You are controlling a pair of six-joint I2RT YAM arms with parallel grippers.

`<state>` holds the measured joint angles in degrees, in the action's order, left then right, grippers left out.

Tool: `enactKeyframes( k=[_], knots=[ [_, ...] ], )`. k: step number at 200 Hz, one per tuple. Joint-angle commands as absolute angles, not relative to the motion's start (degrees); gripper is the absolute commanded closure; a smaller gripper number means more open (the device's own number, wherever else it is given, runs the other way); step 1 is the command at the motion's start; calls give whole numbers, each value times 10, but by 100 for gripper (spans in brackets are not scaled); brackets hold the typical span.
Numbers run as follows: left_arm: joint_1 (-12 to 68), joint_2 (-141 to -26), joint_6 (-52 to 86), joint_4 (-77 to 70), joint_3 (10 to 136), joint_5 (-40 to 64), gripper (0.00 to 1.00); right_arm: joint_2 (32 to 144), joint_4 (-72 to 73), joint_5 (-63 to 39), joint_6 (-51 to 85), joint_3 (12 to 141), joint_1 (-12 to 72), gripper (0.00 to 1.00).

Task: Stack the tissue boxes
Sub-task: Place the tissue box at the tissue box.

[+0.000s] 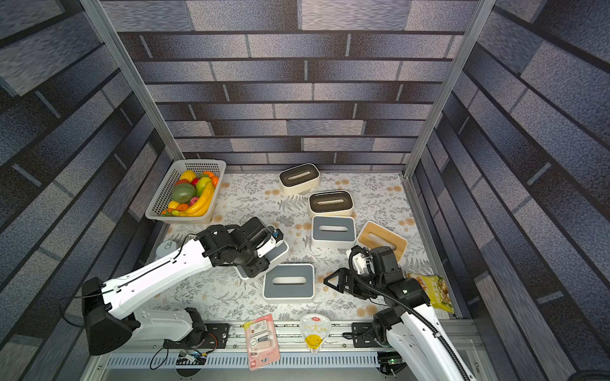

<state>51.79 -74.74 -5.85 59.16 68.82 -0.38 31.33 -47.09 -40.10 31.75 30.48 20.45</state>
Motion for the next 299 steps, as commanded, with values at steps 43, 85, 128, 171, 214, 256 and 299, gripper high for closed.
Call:
enactKeyframes(
  k=[43, 85, 128, 171, 214, 256, 299],
  knots=[
    [548, -738, -190, 580, 704, 69, 49, 274, -510, -426, 302, 313, 202, 0],
    [553, -742, -228, 576, 712, 93, 50, 261, -526, -427, 301, 312, 202, 0],
    [567, -745, -236, 571, 711, 88, 50, 241, -546, -421, 301, 311, 202, 0],
    [586, -751, -233, 571, 720, 81, 50, 228, -560, -423, 298, 307, 202, 0],
    [609, -762, -232, 569, 721, 72, 50, 223, -560, -424, 297, 307, 202, 0],
    [627, -774, -230, 566, 728, 65, 50, 212, -564, -419, 299, 307, 202, 0],
    [648, -781, -225, 557, 727, 61, 50, 216, -569, -418, 297, 307, 202, 0]
  ],
)
